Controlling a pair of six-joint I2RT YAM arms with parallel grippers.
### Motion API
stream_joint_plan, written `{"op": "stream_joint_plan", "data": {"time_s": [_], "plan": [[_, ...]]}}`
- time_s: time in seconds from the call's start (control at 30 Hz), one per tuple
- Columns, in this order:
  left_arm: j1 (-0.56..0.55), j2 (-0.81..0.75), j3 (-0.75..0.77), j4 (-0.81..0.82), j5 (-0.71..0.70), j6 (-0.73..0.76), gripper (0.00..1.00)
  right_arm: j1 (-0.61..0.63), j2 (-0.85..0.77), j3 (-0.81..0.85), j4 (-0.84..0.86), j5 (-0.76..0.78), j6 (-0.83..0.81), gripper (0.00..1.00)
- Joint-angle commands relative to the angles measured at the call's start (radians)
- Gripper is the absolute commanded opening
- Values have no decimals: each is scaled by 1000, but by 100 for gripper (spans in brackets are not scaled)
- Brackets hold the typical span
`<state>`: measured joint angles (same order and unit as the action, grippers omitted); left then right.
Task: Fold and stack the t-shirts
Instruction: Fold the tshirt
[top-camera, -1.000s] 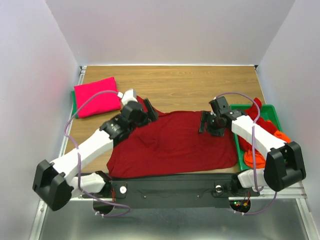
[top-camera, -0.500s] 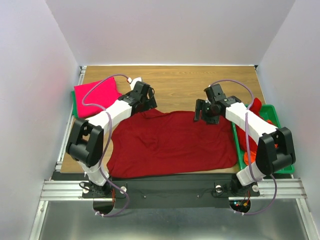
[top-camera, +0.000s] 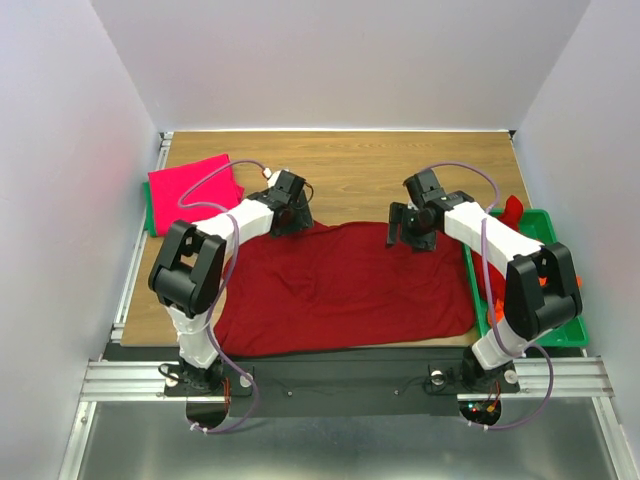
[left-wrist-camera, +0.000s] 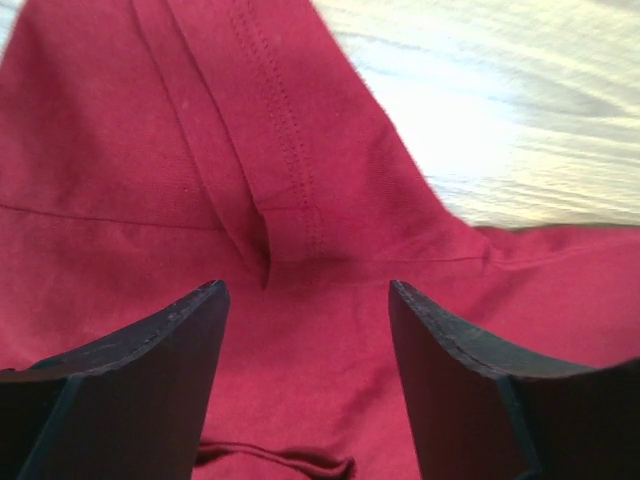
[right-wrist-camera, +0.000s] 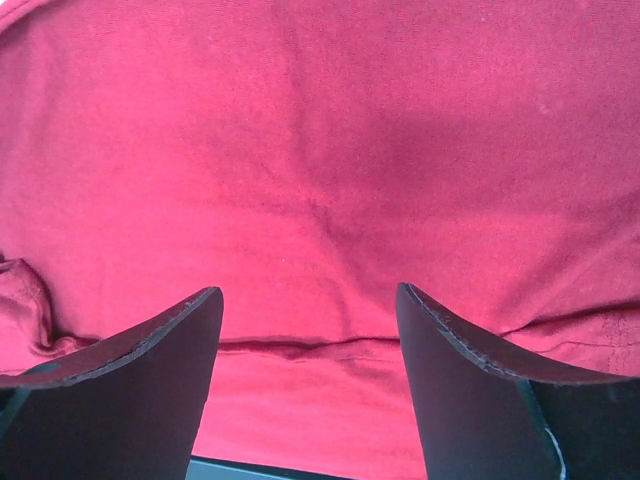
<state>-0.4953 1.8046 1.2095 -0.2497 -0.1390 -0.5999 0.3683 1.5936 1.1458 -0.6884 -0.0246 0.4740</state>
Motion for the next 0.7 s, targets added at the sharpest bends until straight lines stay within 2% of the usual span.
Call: {"op": "stream_joint_plan", "data": {"time_s": [0.0, 0.2, 0.3, 0.53, 0.67], "plan": [[4, 15, 38, 13, -11, 6, 75, 9, 3, 31, 6, 18, -3, 76], [63, -39, 45, 61, -37, -17, 75, 9, -6, 11, 6, 18, 0, 76], [107, -22, 108, 59, -33, -3, 75, 9, -4, 2, 7, 18, 3, 76], [179, 116, 287, 38, -36, 31, 74, 11, -1, 0, 7, 18, 6, 76], [199, 211, 364, 46, -51, 63, 69, 9, -3, -1, 6, 17, 9, 76]]}}
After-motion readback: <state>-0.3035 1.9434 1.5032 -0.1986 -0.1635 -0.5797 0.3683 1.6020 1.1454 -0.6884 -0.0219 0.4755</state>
